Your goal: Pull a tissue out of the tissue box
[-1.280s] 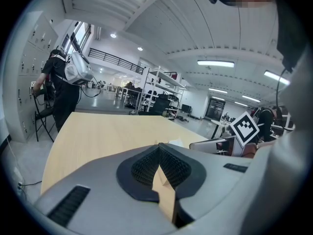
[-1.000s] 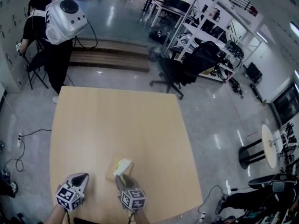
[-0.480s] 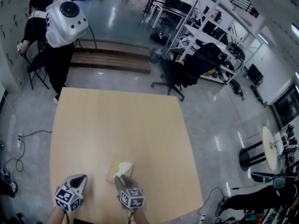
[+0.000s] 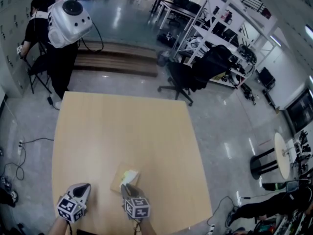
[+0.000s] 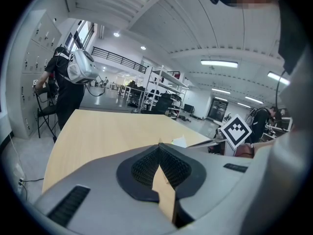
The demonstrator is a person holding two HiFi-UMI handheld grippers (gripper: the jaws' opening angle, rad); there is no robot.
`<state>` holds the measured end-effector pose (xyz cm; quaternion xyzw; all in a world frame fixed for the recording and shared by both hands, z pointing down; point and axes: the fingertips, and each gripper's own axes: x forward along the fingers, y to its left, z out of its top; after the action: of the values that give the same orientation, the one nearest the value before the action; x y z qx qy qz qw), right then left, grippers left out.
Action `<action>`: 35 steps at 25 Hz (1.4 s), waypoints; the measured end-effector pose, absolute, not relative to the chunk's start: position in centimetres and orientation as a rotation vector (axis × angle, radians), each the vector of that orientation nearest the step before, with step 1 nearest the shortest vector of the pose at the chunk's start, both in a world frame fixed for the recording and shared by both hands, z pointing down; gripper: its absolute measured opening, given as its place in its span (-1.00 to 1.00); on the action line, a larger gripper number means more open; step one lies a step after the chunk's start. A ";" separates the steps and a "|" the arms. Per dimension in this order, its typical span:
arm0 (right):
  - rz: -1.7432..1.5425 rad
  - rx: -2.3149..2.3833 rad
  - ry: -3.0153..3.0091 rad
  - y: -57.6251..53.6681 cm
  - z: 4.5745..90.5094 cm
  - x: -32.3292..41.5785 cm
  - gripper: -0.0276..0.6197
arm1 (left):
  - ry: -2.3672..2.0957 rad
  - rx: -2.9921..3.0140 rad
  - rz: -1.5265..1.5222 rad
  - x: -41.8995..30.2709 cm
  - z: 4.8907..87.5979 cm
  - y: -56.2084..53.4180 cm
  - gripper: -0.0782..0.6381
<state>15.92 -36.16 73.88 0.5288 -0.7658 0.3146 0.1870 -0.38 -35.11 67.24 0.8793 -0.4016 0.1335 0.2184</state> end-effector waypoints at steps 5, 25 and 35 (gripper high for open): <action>0.876 1.504 -2.139 -36.8 74.1 16.3 -0.77 | -1.115 2.433 0.370 -0.3 67.4 -35.7 -0.76; 0.834 1.522 -2.129 -36.6 73.8 16.7 -0.91 | -1.124 2.444 0.370 -0.2 67.2 -35.6 -0.76; 0.814 1.544 -2.142 -36.2 72.7 17.1 -0.91 | -1.126 2.460 0.365 0.1 66.7 -35.3 -0.76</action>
<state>17.12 -36.15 72.72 0.5487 -0.7615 0.2893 0.1882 0.07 -35.29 66.73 0.8821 -0.4039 0.1310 0.2042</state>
